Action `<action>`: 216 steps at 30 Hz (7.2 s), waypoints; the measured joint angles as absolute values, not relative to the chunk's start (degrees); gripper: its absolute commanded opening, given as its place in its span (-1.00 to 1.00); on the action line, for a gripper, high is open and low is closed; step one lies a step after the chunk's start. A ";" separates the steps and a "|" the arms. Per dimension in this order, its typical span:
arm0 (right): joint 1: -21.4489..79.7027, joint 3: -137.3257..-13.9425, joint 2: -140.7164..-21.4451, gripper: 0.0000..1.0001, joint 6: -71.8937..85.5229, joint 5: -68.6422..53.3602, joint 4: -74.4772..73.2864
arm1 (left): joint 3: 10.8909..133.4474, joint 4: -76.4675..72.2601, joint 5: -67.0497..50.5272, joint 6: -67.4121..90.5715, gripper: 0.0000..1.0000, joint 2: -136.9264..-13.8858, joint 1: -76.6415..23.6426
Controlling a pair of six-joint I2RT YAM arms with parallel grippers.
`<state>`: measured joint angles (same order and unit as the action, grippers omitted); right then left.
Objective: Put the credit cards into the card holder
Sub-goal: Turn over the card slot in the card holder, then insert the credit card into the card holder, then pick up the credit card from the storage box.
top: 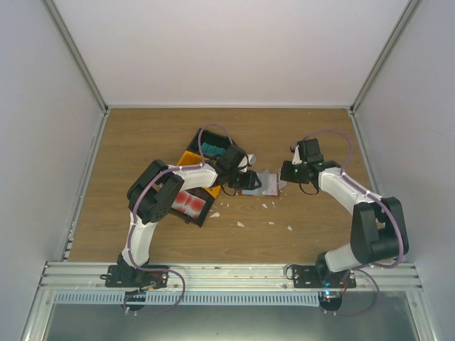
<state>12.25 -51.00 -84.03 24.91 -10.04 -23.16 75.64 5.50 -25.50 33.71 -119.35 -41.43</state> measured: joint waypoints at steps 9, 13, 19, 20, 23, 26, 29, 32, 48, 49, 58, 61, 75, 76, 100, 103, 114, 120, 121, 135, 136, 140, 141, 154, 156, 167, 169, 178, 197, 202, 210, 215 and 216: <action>12.49 -50.87 -89.56 -0.99 26.52 -16.75 -18.61 | 75.94 7.44 -21.63 34.13 -0.43 -119.35 -41.43; 12.60 -50.87 -92.90 -0.99 27.68 -20.62 -15.20 | 77.69 9.34 -21.37 34.04 -0.46 -120.01 -41.43; 12.58 -50.68 -95.70 -0.99 28.49 -27.81 -11.29 | 79.40 10.61 -21.91 33.58 -0.47 -121.08 -41.45; 12.51 -50.65 -95.68 -0.99 28.60 -28.91 -10.61 | 79.83 10.92 -22.11 33.39 -0.47 -121.36 -41.45; 12.40 -50.65 -95.66 -0.99 28.80 -29.74 -9.96 | 80.71 11.42 -22.59 32.73 -0.47 -121.93 -41.52; 11.79 -50.11 -95.29 -0.99 28.80 -29.54 -9.82 | 81.54 11.70 -23.33 32.08 -0.47 -122.56 -41.65; 11.11 -49.52 -93.27 -0.99 28.84 -26.61 -11.53 | 82.65 12.16 -23.75 31.18 -0.46 -123.31 -42.06; 10.92 -49.52 -89.27 -0.99 28.97 -21.15 -14.20 | 84.16 12.75 -24.10 30.35 -0.46 -124.31 -42.72; 10.74 -47.94 -79.81 -0.99 28.23 -17.98 -16.69 | 80.93 13.78 -16.73 28.53 -0.20 -118.63 -44.03; 10.74 -47.31 -80.73 -0.99 28.58 -19.53 -15.62 | 80.01 14.09 -15.29 28.77 -0.20 -117.14 -43.97; 10.61 -43.94 -90.72 -0.99 34.13 -29.39 -5.56 | 74.83 15.05 -9.96 29.95 -0.37 -112.68 -42.63; 10.07 -43.48 -93.56 -0.99 35.73 -32.23 -2.37 | 74.32 15.75 -9.96 30.02 -0.38 -113.54 -42.41; 9.32 -42.92 -100.53 -0.99 39.79 -37.80 6.52 | 76.16 17.39 -8.23 29.98 -0.59 -116.75 -42.37; 9.28 -42.92 -100.92 -0.99 39.94 -38.11 7.03 | 76.31 17.63 -8.03 29.95 -0.60 -116.79 -42.37; 9.65 -42.33 -104.16 -0.99 43.44 -40.05 13.63 | 77.91 20.01 -6.87 28.93 -0.69 -117.49 -42.50; 10.20 -41.28 -102.21 -0.99 44.01 -37.69 12.49 | 77.91 20.03 -6.42 28.99 -0.71 -117.49 -42.65; 10.44 -39.48 -99.26 -0.99 45.56 -34.65 10.13 | 78.87 20.58 -6.11 29.10 -0.73 -118.10 -42.72; 10.11 -39.94 -101.86 -0.99 45.54 -37.76 12.56 | 79.77 21.63 -6.15 28.99 -0.73 -118.50 -42.72; 10.11 -40.01 -102.37 -0.99 45.54 -38.37 13.19 | 79.81 21.67 -6.17 28.97 -0.73 -118.52 -42.72; 10.46 -40.38 -104.73 -0.92 45.30 -41.67 17.12 | 80.27 22.15 -6.55 28.58 -0.73 -118.74 -42.72; 10.59 -40.38 -104.95 -0.92 45.30 -41.85 17.58 | 80.27 22.15 -6.57 28.47 -0.73 -118.76 -42.70; 11.49 -40.34 -105.12 -0.89 45.30 -41.69 18.94 | 80.27 22.15 -6.66 28.40 -0.73 -118.74 -42.70; 11.70 -40.27 -105.12 -0.87 45.32 -41.50 19.31 | 80.27 22.13 -6.72 28.38 -0.72 -118.74 -42.70; 13.78 -39.24 -97.43 0.16 43.48 -32.95 11.00 | 80.27 20.97 -8.40 27.64 -0.68 -119.00 -42.70; 13.82 -39.38 -96.09 0.19 42.24 -32.03 8.27 | 80.27 20.71 -9.76 27.40 -0.66 -119.11 -42.72; 15.73 -39.51 -91.90 0.16 40.38 -26.00 -1.21 | 80.49 19.88 -15.40 27.20 -0.64 -119.79 -42.72; 16.78 -39.86 -91.77 0.12 40.56 -24.27 -2.09 | 80.49 19.86 -15.62 27.18 -0.63 -119.85 -42.72; 22.37 -41.93 -92.99 -0.19 43.86 -17.19 -3.51 | 80.47 19.86 -15.81 27.18 -0.63 -119.87 -42.72; 24.12 -43.22 -78.96 0.18 44.18 -6.13 -13.74 | 80.49 25.87 -14.94 24.82 0.06 -113.73 -43.09; 24.12 -43.03 -75.33 0.18 43.66 -3.84 -15.51 | 81.06 29.58 -9.30 23.86 -0.02 -105.89 -43.16; 24.12 -41.32 -75.00 0.18 43.35 -3.31 -15.68 | 79.66 35.24 3.33 23.24 -0.08 -101.58 -42.35; 24.12 -41.17 -75.00 0.18 43.31 -3.33 -15.68 | 77.36 37.95 6.55 22.87 -0.05 -102.94 -40.99; 24.12 -41.17 -75.00 0.18 43.29 -3.33 -15.68 | 77.34 38.17 7.05 22.87 -0.05 -103.42 -40.73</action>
<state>24.12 -41.17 -75.00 43.29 -3.33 -15.68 77.34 38.17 7.05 22.87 -103.42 -40.73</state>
